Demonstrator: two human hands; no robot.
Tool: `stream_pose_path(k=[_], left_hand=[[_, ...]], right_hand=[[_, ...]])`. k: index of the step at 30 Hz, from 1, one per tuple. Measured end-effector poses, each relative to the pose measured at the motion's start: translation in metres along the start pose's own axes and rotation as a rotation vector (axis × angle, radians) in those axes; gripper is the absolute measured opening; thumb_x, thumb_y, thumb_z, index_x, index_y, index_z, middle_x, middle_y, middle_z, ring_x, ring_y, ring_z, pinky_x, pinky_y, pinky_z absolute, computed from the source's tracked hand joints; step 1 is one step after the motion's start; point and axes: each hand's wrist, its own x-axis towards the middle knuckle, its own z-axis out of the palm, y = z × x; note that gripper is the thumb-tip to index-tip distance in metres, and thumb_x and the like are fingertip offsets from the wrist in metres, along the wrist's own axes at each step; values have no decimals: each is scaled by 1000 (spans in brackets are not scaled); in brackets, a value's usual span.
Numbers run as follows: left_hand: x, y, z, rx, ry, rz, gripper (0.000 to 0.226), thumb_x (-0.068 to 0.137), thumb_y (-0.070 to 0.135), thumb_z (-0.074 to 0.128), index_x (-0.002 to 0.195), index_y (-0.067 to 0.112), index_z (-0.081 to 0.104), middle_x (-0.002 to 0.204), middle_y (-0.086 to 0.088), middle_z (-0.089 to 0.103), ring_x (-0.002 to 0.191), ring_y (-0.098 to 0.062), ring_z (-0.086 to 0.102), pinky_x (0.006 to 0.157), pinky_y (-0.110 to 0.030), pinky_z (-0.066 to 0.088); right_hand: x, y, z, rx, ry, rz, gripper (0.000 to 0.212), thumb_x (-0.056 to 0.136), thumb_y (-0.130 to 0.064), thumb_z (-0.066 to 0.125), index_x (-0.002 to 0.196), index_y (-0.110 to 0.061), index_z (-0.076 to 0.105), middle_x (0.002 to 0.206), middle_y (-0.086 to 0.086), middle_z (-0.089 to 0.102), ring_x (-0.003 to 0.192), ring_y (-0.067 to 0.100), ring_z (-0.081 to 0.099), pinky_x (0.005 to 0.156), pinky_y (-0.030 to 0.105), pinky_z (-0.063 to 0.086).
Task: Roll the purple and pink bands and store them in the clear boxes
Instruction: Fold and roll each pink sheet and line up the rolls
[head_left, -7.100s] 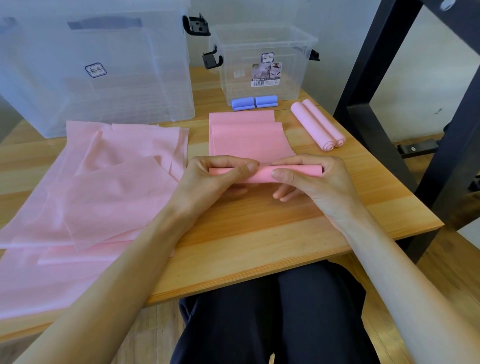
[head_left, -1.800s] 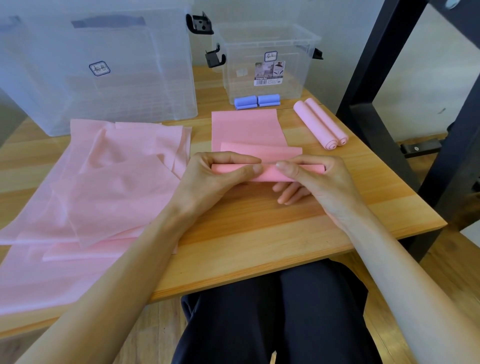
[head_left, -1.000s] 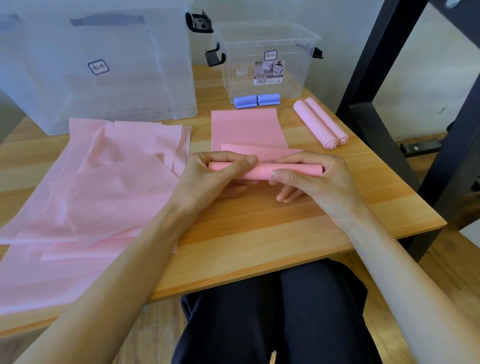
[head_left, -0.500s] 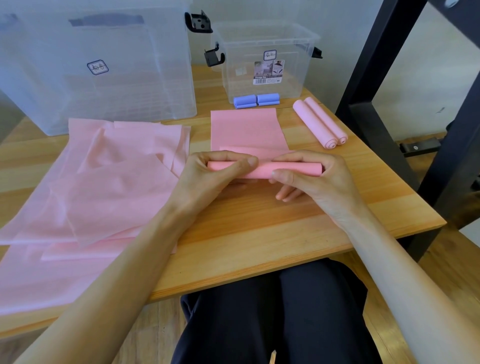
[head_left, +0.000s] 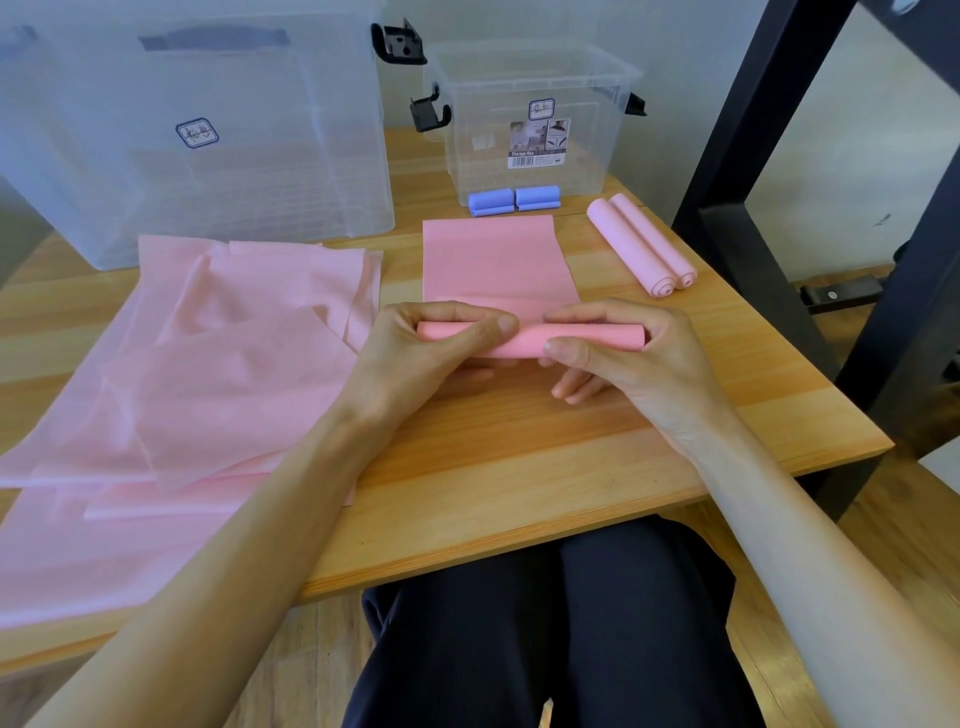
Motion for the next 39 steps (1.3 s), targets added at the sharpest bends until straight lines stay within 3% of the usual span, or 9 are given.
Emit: stream_pose_path(k=[3, 7, 11, 16, 20, 26, 32, 36, 39], left_hand=[[0, 0, 0, 56, 6, 49, 11, 78, 23, 78, 88, 18, 79, 88, -3, 77, 76, -9, 69, 74, -26, 58], [-1, 0, 0, 105, -14, 119, 16, 73, 24, 80, 89, 20, 78, 82, 9, 76, 77, 0, 67, 66, -14, 51], [-1, 1, 0, 104, -8, 97, 11, 77, 21, 79, 88, 18, 77, 77, 6, 76, 72, -4, 69, 63, -15, 53], [0, 1, 0, 2, -11, 1, 11, 82, 17, 75, 90, 11, 77, 85, -6, 77, 76, -15, 74, 72, -29, 62], [0, 0, 0, 83, 0, 91, 11, 77, 26, 78, 86, 19, 78, 84, 4, 77, 78, -6, 67, 73, -20, 55], [0, -1, -1, 111, -17, 146, 12, 74, 23, 79, 85, 20, 78, 82, 9, 76, 79, 0, 68, 72, -13, 52], [2, -1, 0, 17, 13, 17, 12, 75, 25, 78, 84, 16, 79, 82, -1, 77, 73, -12, 71, 73, -31, 62], [0, -1, 0, 104, 9, 107, 12, 78, 25, 78, 88, 19, 78, 80, 9, 76, 74, 0, 67, 64, -14, 52], [-1, -1, 0, 121, -5, 141, 14, 76, 24, 79, 89, 21, 78, 82, 8, 77, 76, 1, 68, 66, -12, 51]], right_hand=[[0, 1, 0, -13, -1, 2, 24, 80, -20, 76, 102, -10, 74, 82, 11, 76, 62, 27, 72, 55, 29, 59], [0, 1, 0, -23, 23, 16, 19, 83, -26, 73, 96, -12, 76, 76, 12, 75, 58, 28, 71, 53, 31, 59], [0, 1, 1, -16, 17, 11, 23, 81, -28, 74, 97, -13, 75, 79, 11, 76, 61, 28, 72, 54, 31, 59], [1, 0, 0, -16, -5, -10, 29, 76, -21, 77, 103, -11, 74, 84, 11, 76, 63, 27, 72, 54, 28, 59], [1, 2, -1, -27, 3, 7, 21, 82, -21, 75, 99, -8, 75, 80, 11, 76, 60, 27, 72, 54, 30, 59], [1, 1, -1, -32, 3, 24, 27, 81, -30, 72, 97, -9, 75, 77, 12, 75, 60, 28, 71, 55, 33, 59], [1, 1, -1, -20, -18, -4, 30, 76, -19, 78, 105, -9, 74, 84, 12, 76, 64, 27, 73, 55, 28, 59], [1, 2, -1, -31, 0, 12, 20, 83, -21, 74, 99, -10, 75, 79, 11, 76, 60, 27, 72, 55, 31, 59], [1, 2, -1, -34, 14, 30, 19, 85, -25, 73, 97, -10, 75, 76, 11, 75, 59, 27, 71, 55, 33, 59]])
